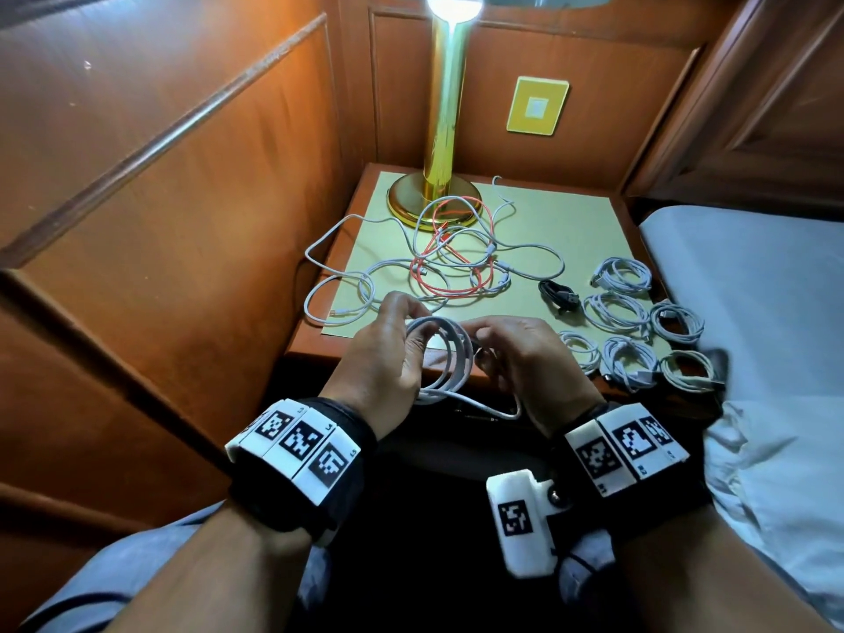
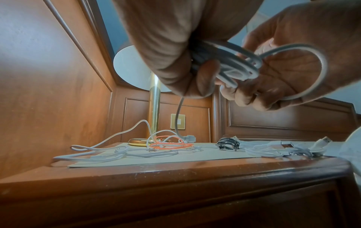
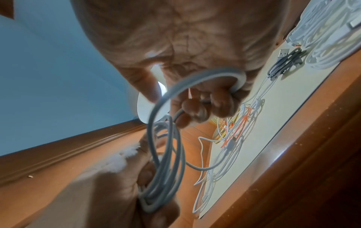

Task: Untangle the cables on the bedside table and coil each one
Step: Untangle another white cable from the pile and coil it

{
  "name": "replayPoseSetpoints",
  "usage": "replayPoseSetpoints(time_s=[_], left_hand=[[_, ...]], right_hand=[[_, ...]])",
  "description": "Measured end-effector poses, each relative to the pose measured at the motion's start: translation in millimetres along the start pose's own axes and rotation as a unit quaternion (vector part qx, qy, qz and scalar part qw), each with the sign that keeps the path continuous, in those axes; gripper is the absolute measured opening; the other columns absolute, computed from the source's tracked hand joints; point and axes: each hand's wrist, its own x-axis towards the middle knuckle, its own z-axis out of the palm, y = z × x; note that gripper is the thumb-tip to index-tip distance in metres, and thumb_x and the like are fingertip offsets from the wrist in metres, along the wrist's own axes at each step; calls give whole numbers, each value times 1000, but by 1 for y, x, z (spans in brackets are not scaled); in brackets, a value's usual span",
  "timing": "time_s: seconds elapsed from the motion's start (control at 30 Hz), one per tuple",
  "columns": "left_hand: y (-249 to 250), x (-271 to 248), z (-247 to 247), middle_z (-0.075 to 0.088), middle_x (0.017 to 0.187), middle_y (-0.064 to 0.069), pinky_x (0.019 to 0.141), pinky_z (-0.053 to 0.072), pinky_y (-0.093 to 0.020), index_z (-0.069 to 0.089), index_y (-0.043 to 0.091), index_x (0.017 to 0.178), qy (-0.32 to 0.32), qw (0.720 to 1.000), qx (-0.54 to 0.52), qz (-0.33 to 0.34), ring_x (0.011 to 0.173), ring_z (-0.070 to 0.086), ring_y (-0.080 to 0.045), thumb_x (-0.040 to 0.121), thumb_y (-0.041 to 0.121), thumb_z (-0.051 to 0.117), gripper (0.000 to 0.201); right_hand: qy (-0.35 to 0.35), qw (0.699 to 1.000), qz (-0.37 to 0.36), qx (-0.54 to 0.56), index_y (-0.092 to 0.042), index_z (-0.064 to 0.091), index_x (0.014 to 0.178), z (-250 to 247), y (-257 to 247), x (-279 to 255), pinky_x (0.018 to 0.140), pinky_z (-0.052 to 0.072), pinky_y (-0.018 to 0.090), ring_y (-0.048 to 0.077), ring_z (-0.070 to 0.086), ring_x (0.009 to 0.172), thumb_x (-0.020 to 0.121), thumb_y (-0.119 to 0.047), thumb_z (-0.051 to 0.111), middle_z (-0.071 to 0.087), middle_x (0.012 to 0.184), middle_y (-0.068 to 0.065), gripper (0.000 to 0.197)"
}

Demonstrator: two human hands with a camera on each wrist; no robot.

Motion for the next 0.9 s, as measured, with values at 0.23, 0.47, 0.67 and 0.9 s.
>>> replayPoseSetpoints(time_s=[0.23,0.47,0.67,0.9], left_hand=[[6,-2,1,55,68,3,61,39,-37,52,15,86,7,999,24,23,65,53,-20,103,24,50,20],[6,-2,4,65,77,-7,70,48,-48,58,11,87,-6,1000,21,-17,76,60,-31,94,41,41,36],[6,-2,5,61,71,5,70,49,-40,60,17,78,-2,999,-13,-45,72,59,-21,101,36,45,33],[11,-2,5,55,56,14,55,39,-26,57,20,69,0,991,-121,-59,53,49,-4,104,29,48,37]], right_hand=[[-40,988,-32,-142,-19,69,98,1,10,0,88,55,50,24,72,87,73,-33,73,75,91,5,29],[-2,961,-90,-260,-13,68,96,4,12,0,78,53,36,16,66,82,82,-25,76,70,89,1,20],[74,939,-192,-276,-17,62,103,4,23,4,81,42,11,4,54,90,70,-43,66,55,100,-4,42],[65,909,-294,-287,-15,65,98,5,26,6,78,42,8,12,58,89,75,-4,69,54,103,2,25]])
